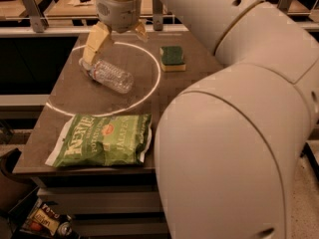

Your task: Place water bottle upright

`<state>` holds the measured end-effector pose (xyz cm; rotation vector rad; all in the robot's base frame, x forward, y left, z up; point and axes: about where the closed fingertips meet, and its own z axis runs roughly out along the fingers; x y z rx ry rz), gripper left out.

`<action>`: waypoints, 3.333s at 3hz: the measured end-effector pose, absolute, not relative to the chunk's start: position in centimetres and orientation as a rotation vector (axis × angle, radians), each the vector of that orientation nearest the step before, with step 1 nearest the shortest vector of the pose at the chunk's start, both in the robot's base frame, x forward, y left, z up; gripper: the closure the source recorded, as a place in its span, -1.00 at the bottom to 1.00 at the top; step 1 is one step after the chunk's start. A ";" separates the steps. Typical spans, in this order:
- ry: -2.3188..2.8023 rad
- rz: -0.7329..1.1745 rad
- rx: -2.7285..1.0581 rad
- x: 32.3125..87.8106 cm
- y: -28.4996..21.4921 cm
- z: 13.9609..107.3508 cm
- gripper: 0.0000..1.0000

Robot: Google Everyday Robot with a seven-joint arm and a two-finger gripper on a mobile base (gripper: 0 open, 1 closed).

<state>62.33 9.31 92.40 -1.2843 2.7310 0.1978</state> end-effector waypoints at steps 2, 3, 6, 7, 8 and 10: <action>2.692 0.192 -1.265 63.9 11.1 91.8 -1.00; 2.727 0.100 -1.257 64.2 13.0 90.3 -1.00; 2.816 -0.157 -1.240 63.1 15.7 86.6 -1.00; 2.810 -0.113 -1.245 64.0 15.6 86.5 -1.00; 2.806 -0.048 -1.257 64.7 15.5 86.4 -1.00; 2.819 0.053 -1.283 65.4 15.8 85.2 -0.65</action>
Offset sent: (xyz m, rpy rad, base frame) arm 0.0129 0.0172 -0.0095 -0.0419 -0.0068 0.0004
